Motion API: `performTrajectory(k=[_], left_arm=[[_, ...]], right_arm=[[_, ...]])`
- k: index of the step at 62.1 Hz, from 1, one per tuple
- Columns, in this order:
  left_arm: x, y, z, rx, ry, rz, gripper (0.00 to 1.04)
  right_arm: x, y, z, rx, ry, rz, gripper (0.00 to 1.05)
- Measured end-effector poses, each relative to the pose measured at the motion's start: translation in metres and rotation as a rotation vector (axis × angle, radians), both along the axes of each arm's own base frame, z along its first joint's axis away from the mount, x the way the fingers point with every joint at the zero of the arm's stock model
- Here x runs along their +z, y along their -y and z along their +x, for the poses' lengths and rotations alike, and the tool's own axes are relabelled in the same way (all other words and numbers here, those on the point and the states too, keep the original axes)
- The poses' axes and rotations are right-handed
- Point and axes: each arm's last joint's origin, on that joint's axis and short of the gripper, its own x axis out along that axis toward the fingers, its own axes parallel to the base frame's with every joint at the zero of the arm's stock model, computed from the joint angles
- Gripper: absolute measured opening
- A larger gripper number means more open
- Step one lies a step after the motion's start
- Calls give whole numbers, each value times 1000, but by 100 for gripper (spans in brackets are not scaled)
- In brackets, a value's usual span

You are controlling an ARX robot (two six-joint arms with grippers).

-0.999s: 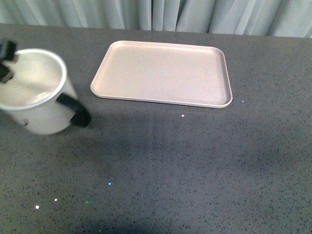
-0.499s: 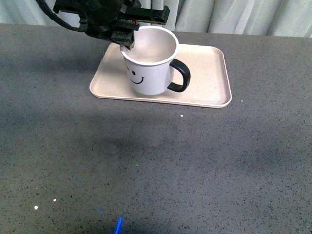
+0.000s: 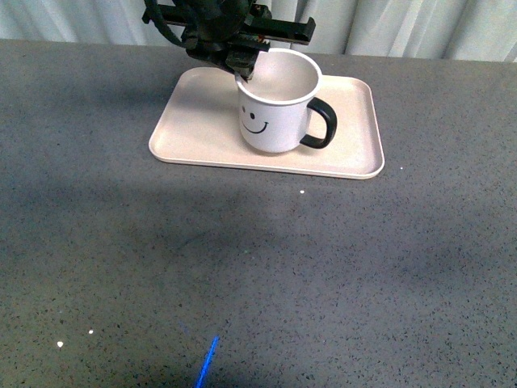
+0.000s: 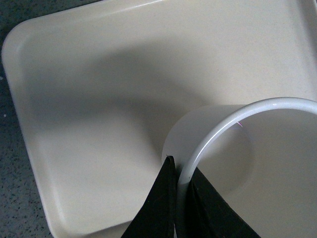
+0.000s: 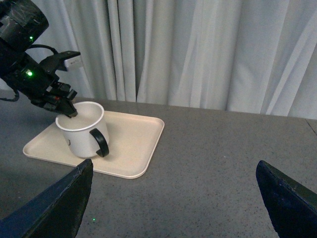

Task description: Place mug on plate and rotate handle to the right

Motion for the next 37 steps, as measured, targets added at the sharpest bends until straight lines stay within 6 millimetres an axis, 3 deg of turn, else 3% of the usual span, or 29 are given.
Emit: performTrajectory(k=[21, 31, 37], left_arm=[[-17, 22, 8, -55, -50, 17, 2], [-16, 27, 12, -67, -49, 18, 2], [-17, 28, 13, -73, -51, 14, 14]], right_arm=[[0, 0, 0, 0, 0, 0, 95], [0, 0, 0, 0, 0, 0, 95], [0, 0, 0, 0, 0, 0, 95]])
